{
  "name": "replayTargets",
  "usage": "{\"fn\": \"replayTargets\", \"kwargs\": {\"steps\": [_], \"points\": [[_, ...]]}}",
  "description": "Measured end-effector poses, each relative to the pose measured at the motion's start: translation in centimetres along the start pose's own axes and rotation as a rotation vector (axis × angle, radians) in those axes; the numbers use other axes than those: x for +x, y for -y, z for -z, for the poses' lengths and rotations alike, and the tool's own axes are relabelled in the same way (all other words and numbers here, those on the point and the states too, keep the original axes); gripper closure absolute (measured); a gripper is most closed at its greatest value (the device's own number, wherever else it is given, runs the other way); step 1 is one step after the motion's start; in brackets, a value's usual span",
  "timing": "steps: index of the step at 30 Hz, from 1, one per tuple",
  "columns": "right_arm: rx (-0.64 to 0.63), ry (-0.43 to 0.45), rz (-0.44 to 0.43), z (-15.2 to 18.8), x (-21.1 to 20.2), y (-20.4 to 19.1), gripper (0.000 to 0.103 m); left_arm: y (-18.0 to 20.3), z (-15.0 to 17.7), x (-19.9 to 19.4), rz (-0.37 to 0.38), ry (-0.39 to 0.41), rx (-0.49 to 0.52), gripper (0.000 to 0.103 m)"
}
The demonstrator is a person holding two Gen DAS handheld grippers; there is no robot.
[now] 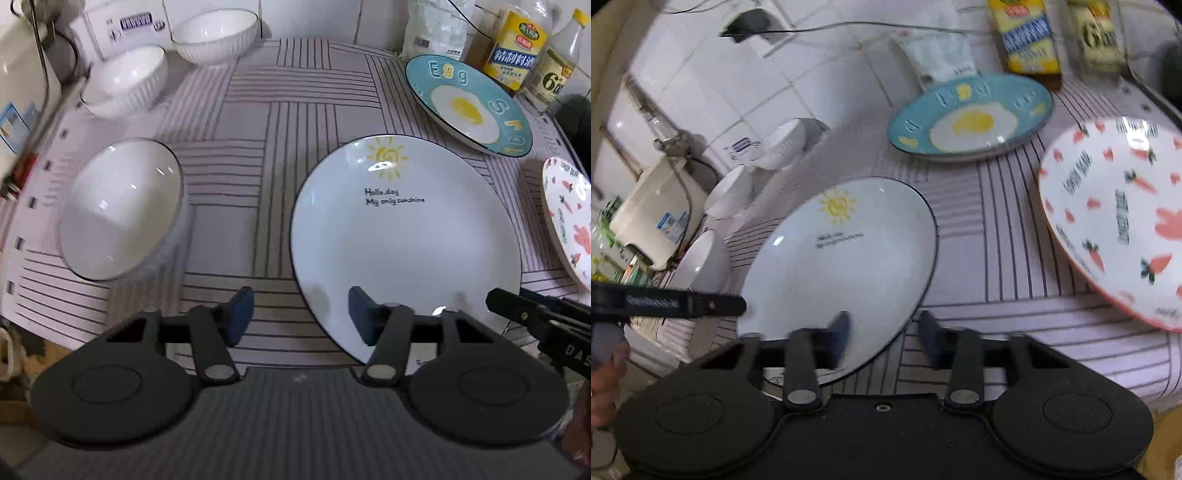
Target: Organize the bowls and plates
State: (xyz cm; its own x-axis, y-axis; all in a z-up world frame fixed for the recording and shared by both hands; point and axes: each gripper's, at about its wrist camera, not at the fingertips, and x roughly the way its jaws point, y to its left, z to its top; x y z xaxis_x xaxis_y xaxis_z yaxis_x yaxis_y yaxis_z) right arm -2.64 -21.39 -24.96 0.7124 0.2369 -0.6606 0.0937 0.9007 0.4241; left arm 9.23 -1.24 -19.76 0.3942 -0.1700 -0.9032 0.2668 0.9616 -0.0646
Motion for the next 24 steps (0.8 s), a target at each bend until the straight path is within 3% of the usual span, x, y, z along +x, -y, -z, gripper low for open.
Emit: {"fn": "replayTargets", "kwargs": {"steps": [2,5,13,24], "points": [[0.001,0.000,0.019,0.0,0.2,0.0,0.079,-0.1,0.1,0.3,0.016,-0.012,0.004,0.065],[0.011,-0.011,0.019,-0.2,0.3,0.3,0.081,-0.2,0.4,1.1,0.045,-0.033,0.004,0.075],[0.079,-0.045,-0.052,-0.3,1.7,1.9,0.082,-0.1,0.3,2.5,0.085,-0.027,-0.019,0.073],[-0.034,-0.054,-0.091,-1.5,1.7,1.0,0.080,-0.6,0.4,1.3,0.077,-0.015,0.007,0.074]]}}
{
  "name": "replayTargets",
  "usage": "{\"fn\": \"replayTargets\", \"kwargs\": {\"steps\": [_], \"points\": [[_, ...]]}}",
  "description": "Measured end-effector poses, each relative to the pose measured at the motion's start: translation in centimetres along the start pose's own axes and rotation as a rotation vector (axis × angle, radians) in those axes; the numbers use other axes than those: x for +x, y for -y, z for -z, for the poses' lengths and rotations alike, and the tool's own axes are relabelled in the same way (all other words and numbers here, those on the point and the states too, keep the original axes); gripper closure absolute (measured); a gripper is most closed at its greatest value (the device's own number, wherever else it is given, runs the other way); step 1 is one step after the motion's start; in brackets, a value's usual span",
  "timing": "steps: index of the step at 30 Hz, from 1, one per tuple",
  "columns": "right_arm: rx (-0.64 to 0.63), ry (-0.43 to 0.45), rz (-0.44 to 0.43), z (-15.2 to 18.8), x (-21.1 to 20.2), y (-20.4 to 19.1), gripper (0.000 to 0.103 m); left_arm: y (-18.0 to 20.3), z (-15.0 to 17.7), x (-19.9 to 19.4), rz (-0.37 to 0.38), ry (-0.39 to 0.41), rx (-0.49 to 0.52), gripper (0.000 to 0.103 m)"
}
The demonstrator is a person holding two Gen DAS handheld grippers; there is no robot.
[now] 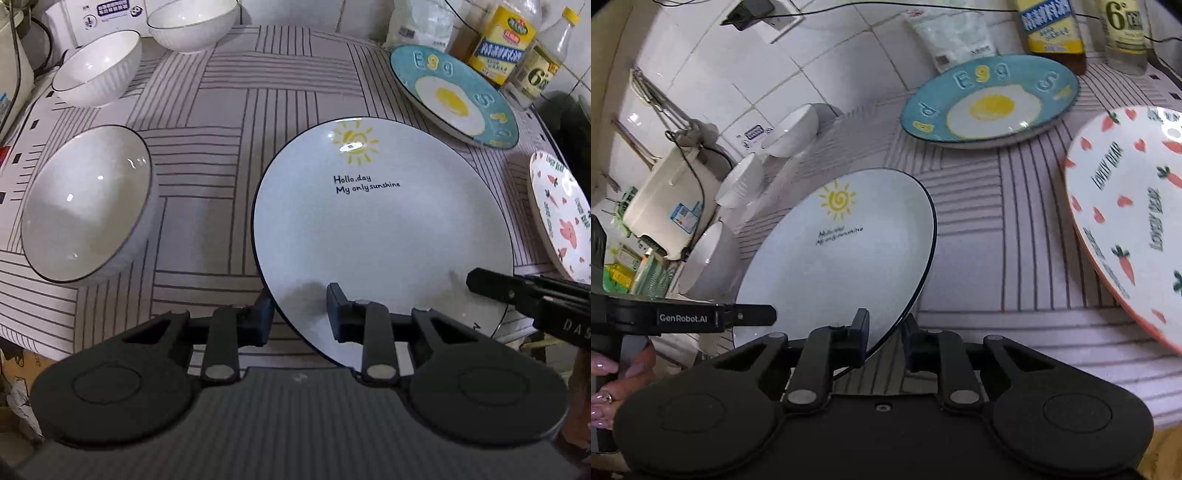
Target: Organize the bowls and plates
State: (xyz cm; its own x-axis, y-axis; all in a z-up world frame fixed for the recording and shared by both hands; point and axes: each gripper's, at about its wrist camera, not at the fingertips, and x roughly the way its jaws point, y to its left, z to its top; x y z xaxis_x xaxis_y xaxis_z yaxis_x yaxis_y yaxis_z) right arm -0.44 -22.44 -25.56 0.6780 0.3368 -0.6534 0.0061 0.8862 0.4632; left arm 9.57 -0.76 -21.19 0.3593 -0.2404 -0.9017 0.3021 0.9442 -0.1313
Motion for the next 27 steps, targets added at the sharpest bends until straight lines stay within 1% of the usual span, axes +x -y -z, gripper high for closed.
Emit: {"fn": "replayTargets", "kwargs": {"steps": [3,7,10,14,18,20,22,25,27], "points": [[-0.026,0.013,-0.028,-0.8,0.1,-0.1,0.080,-0.2,-0.4,-0.7,-0.022,0.023,-0.004,0.074],[-0.060,0.021,-0.057,-2.4,1.1,-0.9,0.080,-1.1,-1.7,-1.0,-0.052,0.043,-0.031,0.074],[-0.085,0.025,-0.079,-3.9,2.1,-1.2,0.080,-1.5,-2.8,-0.5,-0.060,0.045,-0.053,0.074],[-0.087,0.024,-0.102,-5.5,3.6,-0.8,0.080,-1.4,-4.0,0.5,-0.075,0.055,-0.054,0.075],[-0.113,0.021,-0.083,-6.9,4.7,-0.7,0.079,-1.3,-4.9,1.3,-0.085,0.061,-0.058,0.075],[-0.112,0.019,-0.079,-7.8,5.4,-0.5,0.079,-1.2,-5.4,1.6,-0.095,0.051,-0.068,0.074],[-0.138,0.012,-0.063,-8.2,5.9,-0.8,0.079,-1.4,-5.7,2.0,-0.096,0.036,-0.083,0.074],[-0.145,0.002,-0.044,-8.6,6.6,-1.0,0.078,-1.4,-5.7,2.5,-0.110,0.015,-0.084,0.074],[-0.163,-0.017,-0.019,-8.5,7.2,-1.2,0.078,-1.5,-5.6,2.9,-0.118,0.005,-0.105,0.074]]}}
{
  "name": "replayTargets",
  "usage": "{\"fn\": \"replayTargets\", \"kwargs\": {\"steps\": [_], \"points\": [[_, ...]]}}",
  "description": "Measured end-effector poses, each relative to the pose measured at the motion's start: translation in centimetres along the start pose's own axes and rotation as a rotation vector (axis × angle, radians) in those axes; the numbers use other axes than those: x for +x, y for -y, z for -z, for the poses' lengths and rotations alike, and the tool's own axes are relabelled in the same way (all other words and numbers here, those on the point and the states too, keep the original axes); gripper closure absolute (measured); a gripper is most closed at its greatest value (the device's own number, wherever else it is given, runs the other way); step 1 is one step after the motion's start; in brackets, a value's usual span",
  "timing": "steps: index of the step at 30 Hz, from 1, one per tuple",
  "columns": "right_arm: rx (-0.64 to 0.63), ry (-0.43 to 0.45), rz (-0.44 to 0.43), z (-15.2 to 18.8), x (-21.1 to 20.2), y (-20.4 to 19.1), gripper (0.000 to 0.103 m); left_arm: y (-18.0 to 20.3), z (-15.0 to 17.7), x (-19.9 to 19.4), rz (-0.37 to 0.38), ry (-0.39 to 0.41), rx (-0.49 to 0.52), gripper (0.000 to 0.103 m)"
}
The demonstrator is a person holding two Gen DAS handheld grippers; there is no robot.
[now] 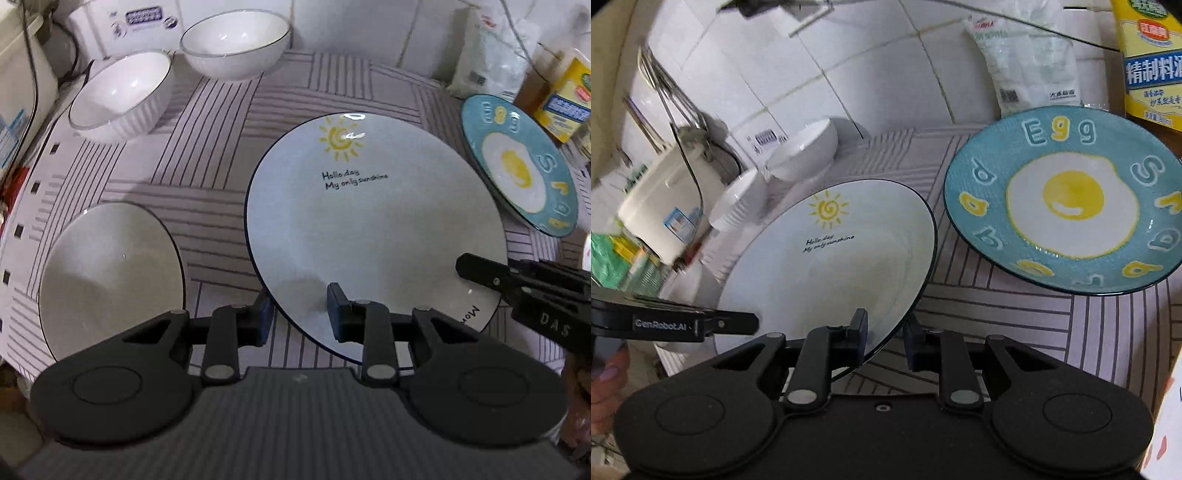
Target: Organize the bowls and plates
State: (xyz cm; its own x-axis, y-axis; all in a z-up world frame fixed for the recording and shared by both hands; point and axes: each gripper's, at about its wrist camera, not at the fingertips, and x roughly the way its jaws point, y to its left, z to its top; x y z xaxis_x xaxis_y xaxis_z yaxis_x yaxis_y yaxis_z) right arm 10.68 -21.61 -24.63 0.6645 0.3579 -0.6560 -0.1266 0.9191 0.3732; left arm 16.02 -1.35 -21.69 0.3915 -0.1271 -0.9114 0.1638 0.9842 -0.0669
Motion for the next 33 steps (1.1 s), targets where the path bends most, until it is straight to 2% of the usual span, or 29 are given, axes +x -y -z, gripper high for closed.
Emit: {"fn": "replayTargets", "kwargs": {"steps": [5,9,14,18,23,26,33], "points": [[-0.007,0.005,0.028,0.2,0.1,-0.4,0.077,-0.3,0.0,0.5,0.007,-0.035,-0.035,0.073],[-0.047,-0.020,0.082,0.1,0.4,-1.6,0.069,0.3,0.0,0.5,-0.012,-0.043,-0.021,0.071],[-0.083,-0.048,0.148,0.4,-0.7,-3.4,0.065,0.5,0.0,-1.0,-0.004,-0.053,-0.024,0.061],[-0.081,-0.030,0.159,0.7,-3.7,-4.4,0.057,0.7,0.3,-3.0,-0.020,-0.057,-0.010,0.054],[-0.095,0.007,0.192,1.0,-7.7,-5.5,0.039,1.7,1.2,-5.0,-0.033,-0.060,0.037,0.044],[-0.061,0.018,0.176,1.5,-9.9,-5.1,0.037,2.3,1.9,-5.5,-0.034,-0.089,0.060,0.043],[-0.059,0.062,0.275,3.6,-15.3,-5.0,0.030,4.4,3.4,-8.7,-0.049,-0.078,0.146,0.032]]}}
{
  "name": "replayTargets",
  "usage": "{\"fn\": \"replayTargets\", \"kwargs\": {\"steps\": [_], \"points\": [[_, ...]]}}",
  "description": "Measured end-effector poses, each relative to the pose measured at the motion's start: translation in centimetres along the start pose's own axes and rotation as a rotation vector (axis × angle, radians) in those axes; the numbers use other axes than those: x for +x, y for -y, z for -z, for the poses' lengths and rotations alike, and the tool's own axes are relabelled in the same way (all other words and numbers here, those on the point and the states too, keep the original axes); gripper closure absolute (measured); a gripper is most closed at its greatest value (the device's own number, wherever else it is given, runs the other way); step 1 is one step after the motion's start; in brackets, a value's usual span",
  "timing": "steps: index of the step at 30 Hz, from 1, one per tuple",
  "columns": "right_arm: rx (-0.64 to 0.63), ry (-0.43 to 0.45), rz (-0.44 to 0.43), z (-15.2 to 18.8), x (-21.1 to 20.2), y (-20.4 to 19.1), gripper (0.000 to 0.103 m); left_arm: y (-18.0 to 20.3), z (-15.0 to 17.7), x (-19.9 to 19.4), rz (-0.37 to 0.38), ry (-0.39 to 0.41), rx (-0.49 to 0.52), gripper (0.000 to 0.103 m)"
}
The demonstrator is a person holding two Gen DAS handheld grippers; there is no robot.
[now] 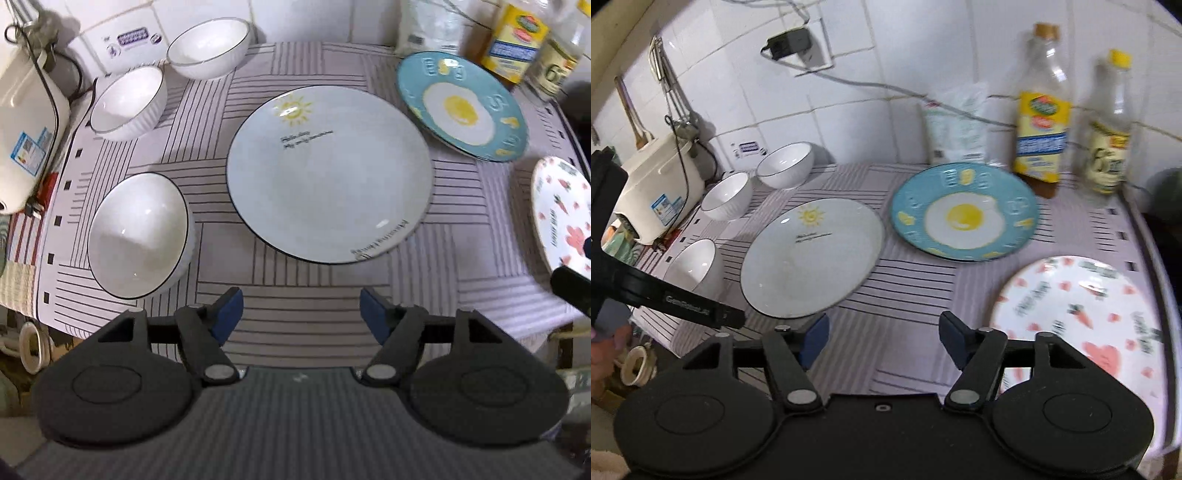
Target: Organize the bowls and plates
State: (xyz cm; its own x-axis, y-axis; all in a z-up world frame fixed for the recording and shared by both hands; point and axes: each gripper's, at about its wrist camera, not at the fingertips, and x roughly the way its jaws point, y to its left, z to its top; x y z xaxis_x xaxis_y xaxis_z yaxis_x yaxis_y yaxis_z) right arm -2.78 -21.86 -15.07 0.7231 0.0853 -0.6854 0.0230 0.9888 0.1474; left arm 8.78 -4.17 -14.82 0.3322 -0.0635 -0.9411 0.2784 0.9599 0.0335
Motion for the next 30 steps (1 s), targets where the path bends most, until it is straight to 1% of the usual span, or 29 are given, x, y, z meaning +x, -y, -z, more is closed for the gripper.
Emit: {"fn": "replayTargets", "kwargs": {"steps": [3,6,9,12,16,20,26,30], "points": [[0.012,0.028,0.033,0.7,-2.4,0.5,0.029,0.9,0.3,-1.6,0.009,0.017,0.037,0.026],[0.029,0.054,0.069,1.3,-4.5,0.8,0.022,2.1,0.5,-3.2,0.030,0.025,0.082,0.026],[0.058,0.059,0.030,1.6,-6.6,1.3,0.021,3.3,0.8,-4.7,0.054,0.028,0.116,0.026],[0.072,0.093,0.036,1.9,-8.6,1.2,0.020,4.5,1.0,-5.9,0.065,0.032,0.159,0.025],[0.069,0.139,0.092,2.6,-10.7,0.8,0.016,6.2,1.3,-7.0,0.076,0.036,0.222,0.024],[0.089,0.176,0.149,3.5,-11.9,0.9,0.014,7.6,1.5,-7.5,0.081,0.044,0.279,0.020],[0.123,0.210,0.243,4.4,-12.7,1.1,0.012,9.8,1.0,-7.6,0.096,0.053,0.357,0.018],[0.121,0.202,0.318,4.7,-13.1,1.3,0.012,11.5,0.7,-7.3,0.126,0.053,0.404,0.018]]}}
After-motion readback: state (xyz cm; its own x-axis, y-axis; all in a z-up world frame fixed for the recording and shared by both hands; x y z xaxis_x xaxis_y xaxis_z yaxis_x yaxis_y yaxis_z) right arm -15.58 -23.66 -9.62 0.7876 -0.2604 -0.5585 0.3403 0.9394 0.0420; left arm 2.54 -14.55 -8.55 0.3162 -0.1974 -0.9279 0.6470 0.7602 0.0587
